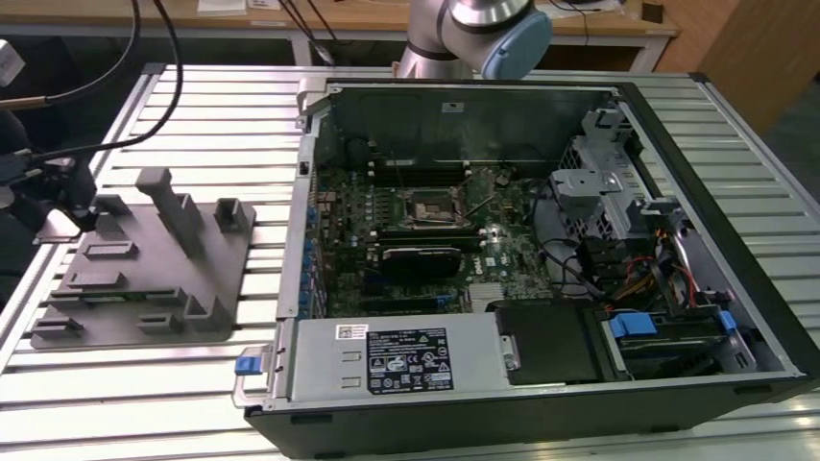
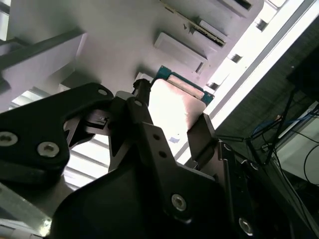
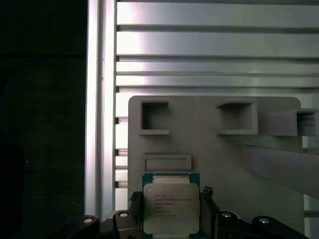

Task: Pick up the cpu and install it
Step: 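Pick up the cpu and move it towards the insertion slot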

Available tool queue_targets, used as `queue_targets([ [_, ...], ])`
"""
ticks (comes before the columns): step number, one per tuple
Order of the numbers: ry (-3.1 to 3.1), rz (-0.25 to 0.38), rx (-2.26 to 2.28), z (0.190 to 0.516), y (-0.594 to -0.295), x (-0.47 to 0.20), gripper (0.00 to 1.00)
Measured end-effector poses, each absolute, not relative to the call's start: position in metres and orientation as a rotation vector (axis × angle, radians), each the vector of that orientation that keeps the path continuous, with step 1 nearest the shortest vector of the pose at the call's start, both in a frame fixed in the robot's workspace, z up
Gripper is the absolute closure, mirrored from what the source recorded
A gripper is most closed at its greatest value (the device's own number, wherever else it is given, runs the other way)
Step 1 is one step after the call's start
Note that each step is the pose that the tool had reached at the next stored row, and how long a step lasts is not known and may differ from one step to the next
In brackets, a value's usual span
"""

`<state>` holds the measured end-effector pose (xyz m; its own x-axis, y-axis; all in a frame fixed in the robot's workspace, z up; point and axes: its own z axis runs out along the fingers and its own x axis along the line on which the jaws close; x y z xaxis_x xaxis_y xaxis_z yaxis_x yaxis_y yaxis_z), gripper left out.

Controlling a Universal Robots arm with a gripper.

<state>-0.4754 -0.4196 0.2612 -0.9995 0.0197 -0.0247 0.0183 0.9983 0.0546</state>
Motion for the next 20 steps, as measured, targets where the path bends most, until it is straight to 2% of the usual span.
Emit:
queue_targets([
  [20,3.115,0.085,0.030,0.321,-0.420,-0.475,0.46],
])
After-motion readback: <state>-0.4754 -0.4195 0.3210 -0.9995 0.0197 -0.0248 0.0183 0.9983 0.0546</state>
